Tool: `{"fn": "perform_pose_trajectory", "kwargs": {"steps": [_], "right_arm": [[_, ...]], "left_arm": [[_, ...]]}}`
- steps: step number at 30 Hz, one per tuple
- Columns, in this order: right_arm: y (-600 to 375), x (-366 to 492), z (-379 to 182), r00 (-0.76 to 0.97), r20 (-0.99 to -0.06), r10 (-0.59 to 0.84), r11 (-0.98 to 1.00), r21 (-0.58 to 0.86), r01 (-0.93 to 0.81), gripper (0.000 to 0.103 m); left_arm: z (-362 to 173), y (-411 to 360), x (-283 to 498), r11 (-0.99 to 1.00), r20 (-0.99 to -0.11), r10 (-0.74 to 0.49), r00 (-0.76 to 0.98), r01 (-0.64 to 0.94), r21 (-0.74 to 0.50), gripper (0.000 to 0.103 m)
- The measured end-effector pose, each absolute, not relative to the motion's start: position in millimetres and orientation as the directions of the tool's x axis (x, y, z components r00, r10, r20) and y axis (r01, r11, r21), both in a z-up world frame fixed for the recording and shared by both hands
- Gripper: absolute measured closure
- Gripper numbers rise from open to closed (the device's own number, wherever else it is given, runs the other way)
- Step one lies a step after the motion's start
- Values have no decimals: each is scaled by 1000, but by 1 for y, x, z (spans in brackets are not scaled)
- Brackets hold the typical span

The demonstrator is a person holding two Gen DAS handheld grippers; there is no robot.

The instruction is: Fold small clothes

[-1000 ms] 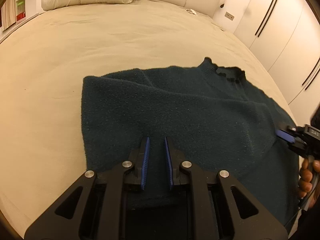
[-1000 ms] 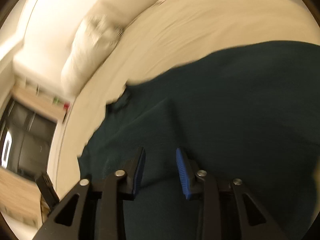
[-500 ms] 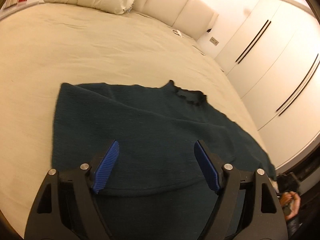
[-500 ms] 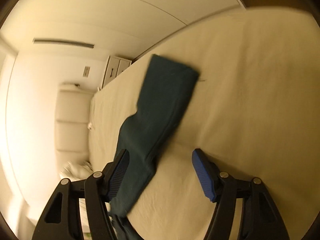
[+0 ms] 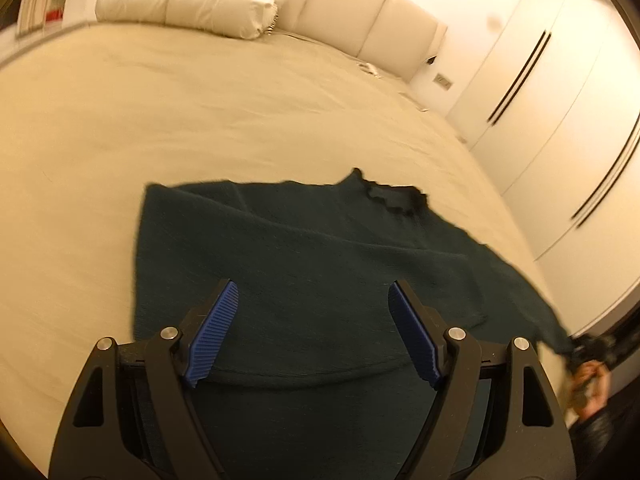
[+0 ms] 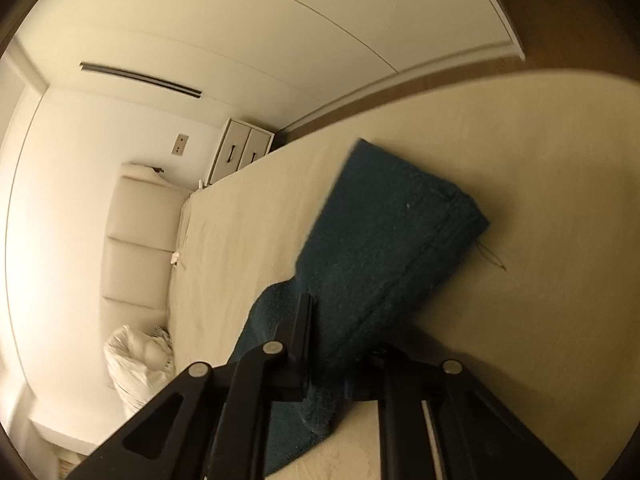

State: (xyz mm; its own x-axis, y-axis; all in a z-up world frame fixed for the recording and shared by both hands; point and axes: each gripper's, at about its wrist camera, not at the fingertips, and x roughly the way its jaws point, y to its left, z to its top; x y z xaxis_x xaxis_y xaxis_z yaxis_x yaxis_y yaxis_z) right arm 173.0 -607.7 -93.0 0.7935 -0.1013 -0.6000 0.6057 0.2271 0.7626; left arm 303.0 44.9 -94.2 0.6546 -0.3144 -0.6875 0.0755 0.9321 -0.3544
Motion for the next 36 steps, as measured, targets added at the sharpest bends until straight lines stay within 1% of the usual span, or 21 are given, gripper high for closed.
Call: {"fn": "perform_pose_trajectory", "kwargs": {"steps": [3,6,9,12,15,17,19,21,22,23,24,26,28,30,33,35,36], "right_arm": [[-594,185,-69,778,-614,-136,308,720,622,91],[-566,212,-31,775,-614,-145,443,660,606,91],[-516,258,3,786,-606,-121,606,582,542,91],[-422,302,35,816,-578,-19,773,509,378,91],[-301,335,41,814,-566,132,895,421,148,91],[-227,350,28,779,-587,221,930,367,13,91],[-172,362,7,739,-623,256,946,320,-58,91],[-136,378,-26,649,-696,306,942,321,-100,90],[-121,385,-46,579,-745,332,938,325,-121,84],[-113,387,-58,537,-771,343,936,328,-127,68],[-106,384,-65,511,-782,356,932,335,-136,63],[-105,379,-68,529,-762,375,925,347,-155,49],[-118,367,-64,554,-740,381,918,377,-127,37],[-137,347,-63,569,-708,418,891,442,-105,36],[-161,332,-58,585,-669,458,854,513,-83,36],[-181,316,-60,588,-631,506,807,587,-65,36],[-188,313,-61,589,-620,519,793,607,-60,36]], "left_arm": [[-87,48,300,962,-714,-223,663,32,-271,26],[-82,59,302,962,-728,-211,653,5,-274,26],[-81,68,307,950,-733,-242,636,0,-313,26],[-85,74,314,911,-714,-330,618,8,-413,26],[-98,81,323,831,-680,-456,574,0,-557,26],[-107,83,327,771,-653,-534,537,-7,-637,26],[-118,86,330,699,-610,-611,505,-17,-715,26],[-125,89,332,649,-576,-651,494,-31,-760,26],[-126,90,333,642,-568,-655,498,-30,-766,26],[-128,90,334,641,-568,-655,498,-32,-767,26],[-130,90,334,643,-572,-655,494,-32,-765,26],[-135,86,333,647,-579,-662,476,-28,-762,26],[-140,81,332,659,-594,-658,463,-27,-751,26],[-139,77,330,674,-606,-648,462,-22,-738,26],[-135,75,335,666,-603,-651,460,-35,-746,26],[-132,76,341,664,-603,-645,470,-45,-746,25],[-130,75,344,669,-610,-641,466,-51,-742,21]]}}
